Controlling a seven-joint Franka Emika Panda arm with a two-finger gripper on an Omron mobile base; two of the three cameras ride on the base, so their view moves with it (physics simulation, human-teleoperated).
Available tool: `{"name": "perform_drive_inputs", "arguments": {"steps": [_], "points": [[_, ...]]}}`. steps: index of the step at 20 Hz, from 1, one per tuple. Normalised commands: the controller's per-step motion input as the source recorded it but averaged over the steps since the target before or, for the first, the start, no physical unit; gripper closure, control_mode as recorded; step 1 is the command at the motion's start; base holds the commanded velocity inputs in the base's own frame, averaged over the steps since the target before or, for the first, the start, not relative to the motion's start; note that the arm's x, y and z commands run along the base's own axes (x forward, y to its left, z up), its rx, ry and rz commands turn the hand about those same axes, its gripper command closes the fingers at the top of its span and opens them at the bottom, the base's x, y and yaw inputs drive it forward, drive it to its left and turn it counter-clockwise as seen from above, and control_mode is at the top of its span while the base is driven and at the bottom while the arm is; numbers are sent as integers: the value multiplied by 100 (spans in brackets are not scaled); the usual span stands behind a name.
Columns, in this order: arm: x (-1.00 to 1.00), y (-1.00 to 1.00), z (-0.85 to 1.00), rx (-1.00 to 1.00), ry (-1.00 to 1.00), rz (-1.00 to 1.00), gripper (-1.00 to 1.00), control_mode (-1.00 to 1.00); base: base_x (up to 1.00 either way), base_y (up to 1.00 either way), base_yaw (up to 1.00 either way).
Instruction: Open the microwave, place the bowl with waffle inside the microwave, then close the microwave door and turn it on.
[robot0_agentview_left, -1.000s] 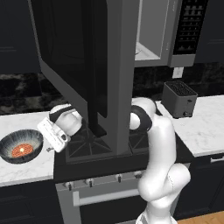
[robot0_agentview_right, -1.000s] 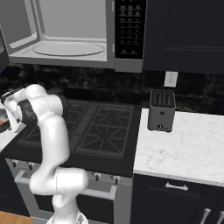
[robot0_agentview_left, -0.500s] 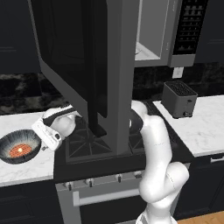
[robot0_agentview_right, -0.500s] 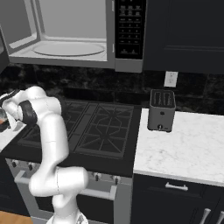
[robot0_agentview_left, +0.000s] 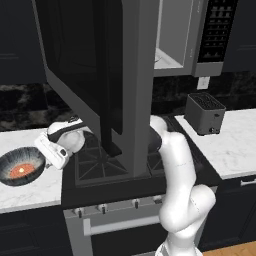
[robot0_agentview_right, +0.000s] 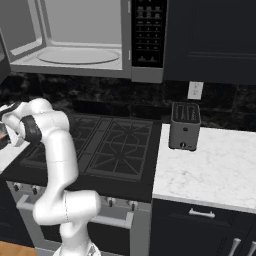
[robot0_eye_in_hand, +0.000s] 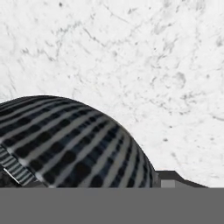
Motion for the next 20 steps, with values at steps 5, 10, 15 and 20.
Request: {"name": "perform_drive_inputs", "arguments": {"steps": [5, 10, 15, 20], "points": [[-22, -48, 0, 0, -6, -1, 100, -100, 0, 0, 0], [-7, -73, 12, 5, -14, -3, 100, -100, 0, 0, 0], [-11, -79, 48, 13, -25, -5, 100, -100, 0, 0, 0], [-35, -97, 41, 10, -21, -7, 100, -100, 0, 0, 0]]}}
